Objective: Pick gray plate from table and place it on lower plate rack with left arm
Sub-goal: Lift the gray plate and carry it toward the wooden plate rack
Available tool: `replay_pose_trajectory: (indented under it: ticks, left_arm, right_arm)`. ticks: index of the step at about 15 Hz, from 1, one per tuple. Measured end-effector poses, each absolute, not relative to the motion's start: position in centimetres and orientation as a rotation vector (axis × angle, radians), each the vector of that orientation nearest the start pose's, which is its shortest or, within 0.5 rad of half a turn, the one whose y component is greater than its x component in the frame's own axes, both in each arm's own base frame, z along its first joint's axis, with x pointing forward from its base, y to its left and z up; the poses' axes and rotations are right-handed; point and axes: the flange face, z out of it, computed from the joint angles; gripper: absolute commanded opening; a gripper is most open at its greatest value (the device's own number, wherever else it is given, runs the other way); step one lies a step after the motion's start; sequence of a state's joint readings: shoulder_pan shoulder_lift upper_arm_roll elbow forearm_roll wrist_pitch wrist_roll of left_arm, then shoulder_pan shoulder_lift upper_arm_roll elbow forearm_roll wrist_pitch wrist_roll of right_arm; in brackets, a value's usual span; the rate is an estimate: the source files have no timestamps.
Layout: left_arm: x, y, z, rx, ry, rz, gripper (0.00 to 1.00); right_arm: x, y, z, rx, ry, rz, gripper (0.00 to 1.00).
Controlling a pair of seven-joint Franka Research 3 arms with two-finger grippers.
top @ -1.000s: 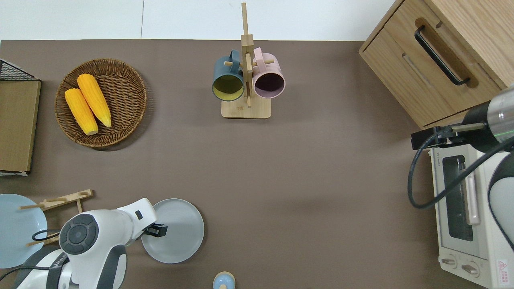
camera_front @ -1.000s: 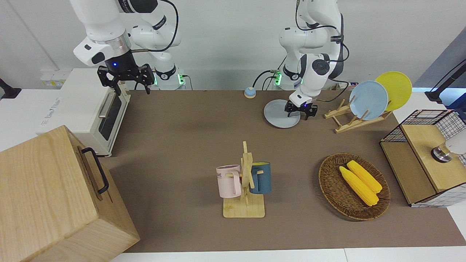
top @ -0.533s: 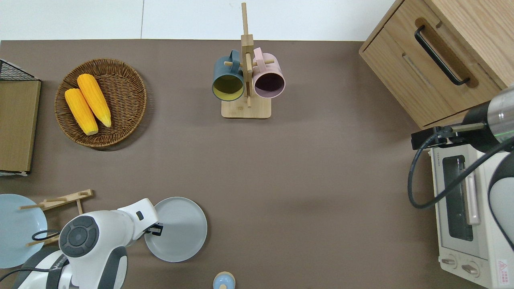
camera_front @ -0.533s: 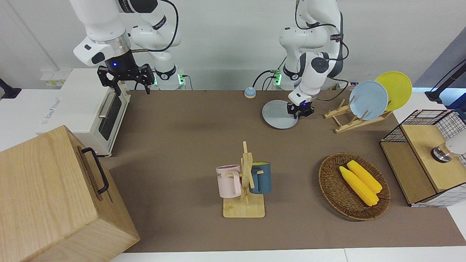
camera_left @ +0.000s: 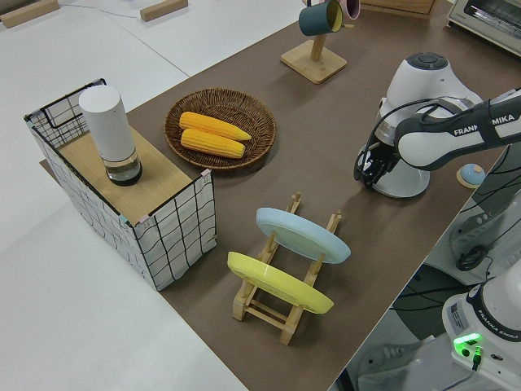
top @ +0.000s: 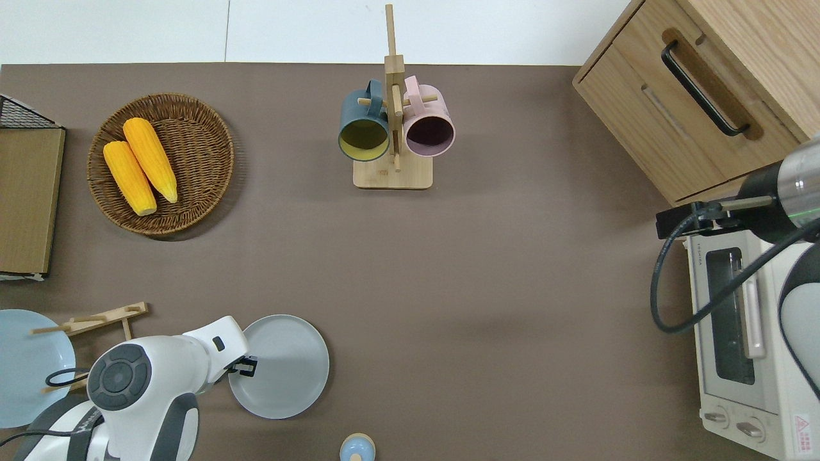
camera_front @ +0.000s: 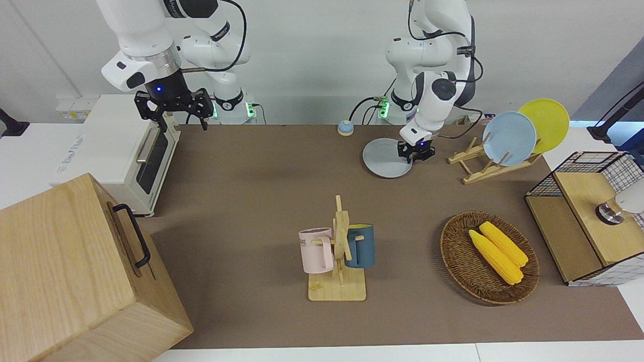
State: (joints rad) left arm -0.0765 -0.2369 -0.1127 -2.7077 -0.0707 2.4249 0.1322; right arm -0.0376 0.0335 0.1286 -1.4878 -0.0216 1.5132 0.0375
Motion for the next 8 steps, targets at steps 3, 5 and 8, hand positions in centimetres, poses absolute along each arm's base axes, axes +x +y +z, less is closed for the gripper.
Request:
replay_pose_trajectory:
  ticks: [3, 5, 8]
  left_arm:
    - [38.6, -6.3, 31.1, -3.141, 0.381, 0.106, 0.00]
    - [38.8, -5.7, 32.8, -3.150, 0.358, 0.133, 0.00]
    - [39.1, -5.3, 36.6, -3.157, 0.347, 0.181, 0.00]
  right_arm:
    - [55.8, 4.7, 64.0, -3.158, -0.082, 0.011, 0.983]
    - [55.8, 4.7, 64.0, -3.158, -0.082, 0.011, 0.983]
    - [55.8, 4.7, 64.0, -3.158, -0.082, 0.011, 0.983]
